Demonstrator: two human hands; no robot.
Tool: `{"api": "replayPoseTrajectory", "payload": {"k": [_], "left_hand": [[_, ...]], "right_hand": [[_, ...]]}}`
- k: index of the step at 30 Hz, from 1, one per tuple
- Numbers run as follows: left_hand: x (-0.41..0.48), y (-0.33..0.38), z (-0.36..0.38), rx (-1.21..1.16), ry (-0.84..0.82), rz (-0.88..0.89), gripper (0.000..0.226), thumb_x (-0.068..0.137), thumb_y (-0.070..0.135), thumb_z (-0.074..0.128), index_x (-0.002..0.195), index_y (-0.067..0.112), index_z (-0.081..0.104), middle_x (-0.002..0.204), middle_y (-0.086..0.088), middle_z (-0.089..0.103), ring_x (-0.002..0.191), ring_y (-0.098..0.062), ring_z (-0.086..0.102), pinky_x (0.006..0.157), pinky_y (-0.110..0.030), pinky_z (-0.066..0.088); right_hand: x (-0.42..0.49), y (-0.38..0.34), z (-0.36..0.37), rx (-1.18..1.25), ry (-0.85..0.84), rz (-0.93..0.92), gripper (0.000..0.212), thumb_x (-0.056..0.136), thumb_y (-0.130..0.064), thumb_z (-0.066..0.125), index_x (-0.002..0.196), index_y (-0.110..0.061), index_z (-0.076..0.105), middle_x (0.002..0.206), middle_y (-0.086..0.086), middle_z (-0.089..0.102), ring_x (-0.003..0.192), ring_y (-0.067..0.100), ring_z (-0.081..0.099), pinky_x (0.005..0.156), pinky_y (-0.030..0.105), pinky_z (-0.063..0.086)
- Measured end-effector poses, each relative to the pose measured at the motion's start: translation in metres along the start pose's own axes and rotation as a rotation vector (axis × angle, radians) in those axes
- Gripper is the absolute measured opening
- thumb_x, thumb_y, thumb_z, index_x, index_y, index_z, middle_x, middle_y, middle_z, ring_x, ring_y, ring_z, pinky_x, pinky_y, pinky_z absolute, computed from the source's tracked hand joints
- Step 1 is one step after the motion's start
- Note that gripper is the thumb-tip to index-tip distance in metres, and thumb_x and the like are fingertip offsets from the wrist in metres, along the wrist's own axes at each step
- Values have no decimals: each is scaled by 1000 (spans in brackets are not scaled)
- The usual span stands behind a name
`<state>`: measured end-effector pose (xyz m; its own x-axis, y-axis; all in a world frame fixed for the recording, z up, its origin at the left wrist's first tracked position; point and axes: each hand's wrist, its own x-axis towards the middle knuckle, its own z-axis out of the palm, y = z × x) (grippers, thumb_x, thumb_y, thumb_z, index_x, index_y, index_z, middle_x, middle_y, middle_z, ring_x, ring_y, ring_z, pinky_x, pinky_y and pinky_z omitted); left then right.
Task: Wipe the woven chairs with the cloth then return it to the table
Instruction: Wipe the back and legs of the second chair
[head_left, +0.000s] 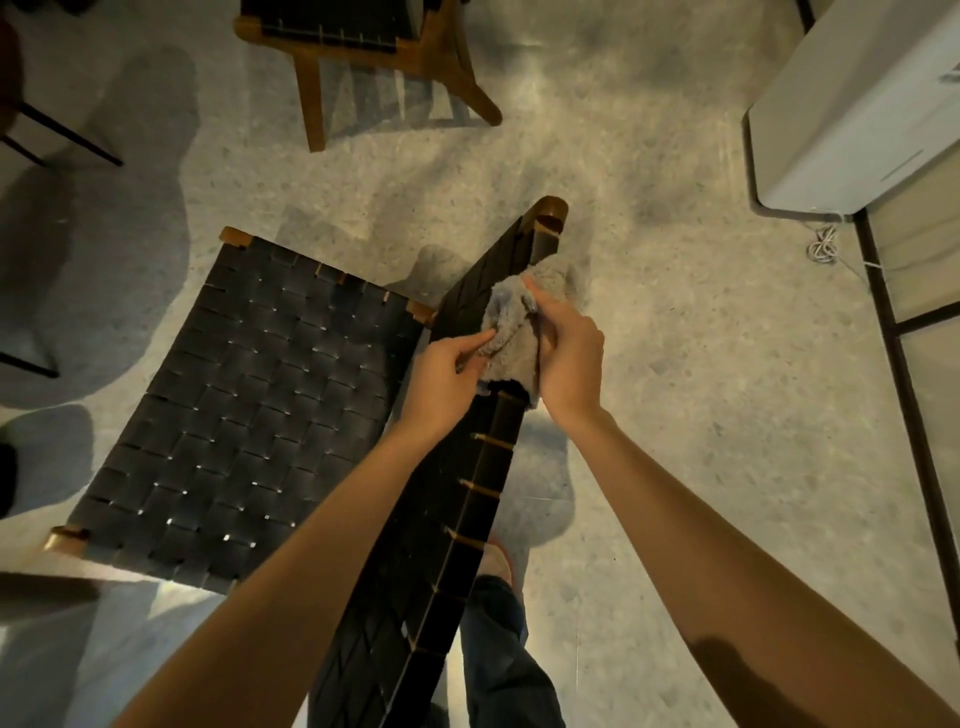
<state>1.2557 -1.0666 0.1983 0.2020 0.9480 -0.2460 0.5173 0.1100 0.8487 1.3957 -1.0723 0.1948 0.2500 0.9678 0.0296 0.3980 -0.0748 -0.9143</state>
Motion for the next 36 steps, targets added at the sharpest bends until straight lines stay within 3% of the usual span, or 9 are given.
{"api": "replayPoseTrajectory", "payload": {"k": [4,8,16,18,21,25,30,32,36], "left_hand": [[-50,-22,-5,49,-23,-8,37,94,8,54,130,12,54,120,-5,59,102,-4,55,81,-6,44],[-97,-40,-11,100,-28,-5,36,93,8,56,129,12,56,110,-4,60,89,-1,54,72,-1,42],[-224,-87,-44,249,-161,19,32,93,8,56,124,12,61,113,-10,62,100,-17,57,79,-12,37],[-254,-99,-53,269,-206,21,31,94,6,54,123,11,62,117,-9,61,106,-19,57,83,-9,35],[-293,-117,-65,298,-261,6,32,94,1,52,123,11,62,125,-7,59,114,-18,54,92,-9,32],[-340,-138,-80,334,-276,-8,34,93,-2,50,122,11,63,122,-7,59,107,-13,55,85,-2,34],[-393,-155,-95,372,-241,-3,32,92,-1,52,120,11,64,113,-10,63,92,-11,56,75,-2,39],[-408,-157,-97,357,-194,-17,34,91,-4,52,121,8,63,110,-13,64,88,-12,56,73,-3,40],[-425,-154,-92,304,-89,-27,28,91,-1,54,117,4,64,110,-14,65,96,-22,62,80,-15,43]], "right_hand": [[-57,-4,7,-46,37,-28,34,97,-3,47,130,-7,56,125,11,61,109,5,53,93,0,35],[-111,-2,10,-88,23,26,33,99,-6,46,131,-10,55,112,12,68,94,10,62,81,-1,40],[-245,-25,33,-109,-73,72,35,99,-9,46,133,-14,54,129,10,60,119,21,55,99,23,45],[-278,-32,39,-113,-106,77,35,99,-10,47,133,-15,54,131,11,58,122,22,54,100,21,42],[-324,-42,49,-124,-130,96,36,100,-12,47,134,-19,52,131,12,58,121,23,54,98,15,38],[-379,-54,58,-196,-182,105,37,100,-16,47,135,-25,50,116,16,66,104,26,64,95,35,51],[-412,-70,55,-276,-337,79,34,97,-23,53,131,-25,55,109,12,70,91,21,66,73,13,46],[-415,-75,51,-343,-412,63,37,95,-30,57,131,-24,56,118,11,65,101,19,62,79,15,46],[-429,-85,58,-657,-461,-32,50,89,-30,65,135,-21,48,131,9,33,119,22,43,94,28,47]]}}
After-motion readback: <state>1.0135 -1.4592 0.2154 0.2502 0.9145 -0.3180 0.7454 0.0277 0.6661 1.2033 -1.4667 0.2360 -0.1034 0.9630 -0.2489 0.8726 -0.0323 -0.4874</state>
